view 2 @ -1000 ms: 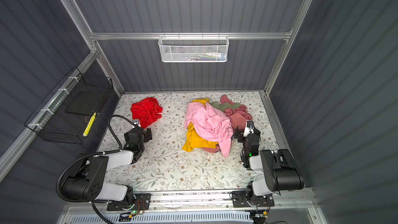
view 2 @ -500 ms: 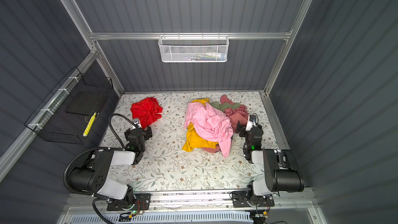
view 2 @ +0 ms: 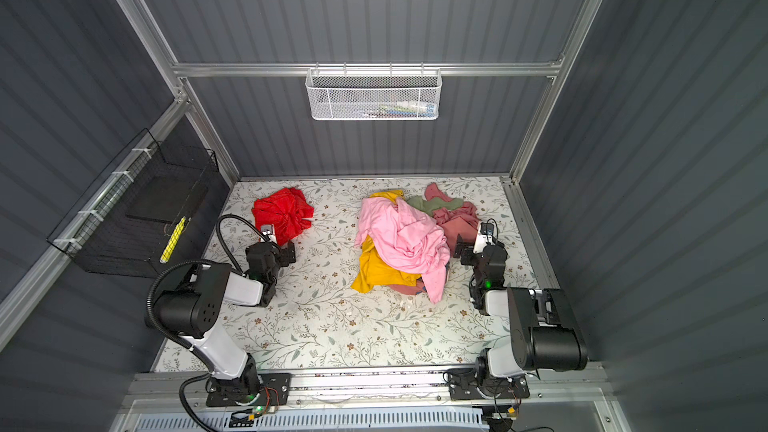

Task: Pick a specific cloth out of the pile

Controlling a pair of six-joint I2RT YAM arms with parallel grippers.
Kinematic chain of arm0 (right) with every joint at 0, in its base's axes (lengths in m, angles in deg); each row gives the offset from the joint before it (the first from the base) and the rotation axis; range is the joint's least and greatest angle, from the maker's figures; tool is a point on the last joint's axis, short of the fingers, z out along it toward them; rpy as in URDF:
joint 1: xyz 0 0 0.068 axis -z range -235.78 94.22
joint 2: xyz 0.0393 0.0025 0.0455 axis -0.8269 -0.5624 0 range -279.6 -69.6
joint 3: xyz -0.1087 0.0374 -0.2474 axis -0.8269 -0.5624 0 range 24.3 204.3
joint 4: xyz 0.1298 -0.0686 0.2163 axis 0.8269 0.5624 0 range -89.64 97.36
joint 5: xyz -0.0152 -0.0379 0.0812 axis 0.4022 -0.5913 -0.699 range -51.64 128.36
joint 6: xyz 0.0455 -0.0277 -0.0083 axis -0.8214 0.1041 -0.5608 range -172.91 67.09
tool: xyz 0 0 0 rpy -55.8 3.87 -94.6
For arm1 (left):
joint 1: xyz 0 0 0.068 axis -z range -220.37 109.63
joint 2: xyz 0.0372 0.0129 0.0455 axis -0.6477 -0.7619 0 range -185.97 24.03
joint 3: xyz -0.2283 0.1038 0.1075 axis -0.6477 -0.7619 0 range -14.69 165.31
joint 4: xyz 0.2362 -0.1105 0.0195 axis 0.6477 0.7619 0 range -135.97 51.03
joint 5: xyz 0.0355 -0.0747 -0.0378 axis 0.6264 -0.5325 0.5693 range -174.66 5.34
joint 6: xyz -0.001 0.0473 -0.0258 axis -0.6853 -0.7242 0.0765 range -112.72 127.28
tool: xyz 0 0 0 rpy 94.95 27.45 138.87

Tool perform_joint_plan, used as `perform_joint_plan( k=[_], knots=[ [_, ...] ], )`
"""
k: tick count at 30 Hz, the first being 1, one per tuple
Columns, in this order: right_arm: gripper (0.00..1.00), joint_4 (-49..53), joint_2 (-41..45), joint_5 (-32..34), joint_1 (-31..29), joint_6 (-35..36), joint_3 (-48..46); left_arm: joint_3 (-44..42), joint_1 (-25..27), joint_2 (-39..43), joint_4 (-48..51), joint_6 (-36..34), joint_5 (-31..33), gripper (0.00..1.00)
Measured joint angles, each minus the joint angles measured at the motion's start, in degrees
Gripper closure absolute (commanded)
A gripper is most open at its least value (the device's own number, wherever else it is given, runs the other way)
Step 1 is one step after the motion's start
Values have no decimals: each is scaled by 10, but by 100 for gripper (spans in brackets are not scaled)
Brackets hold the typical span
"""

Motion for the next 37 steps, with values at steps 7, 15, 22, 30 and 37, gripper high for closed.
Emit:
perform_joint_plan(
  k=[7, 15, 22, 30, 37],
  knots=[
    [1, 3, 0, -1, 2, -1, 0, 2, -12, 0, 24, 6, -40, 0],
    [1, 8, 0, -2, 3, -2, 1, 2, -11, 0, 29, 6, -51, 0],
    [1, 10, 0, -3, 5, -3, 1, 2, -11, 0, 29, 6, -54, 0],
    [1, 11, 0, -4, 5, -4, 1, 2, -11, 0, 29, 6, -54, 0],
    [1, 11, 0, -8, 8, -4, 3, 2, -11, 0, 29, 6, -54, 0]
  ],
)
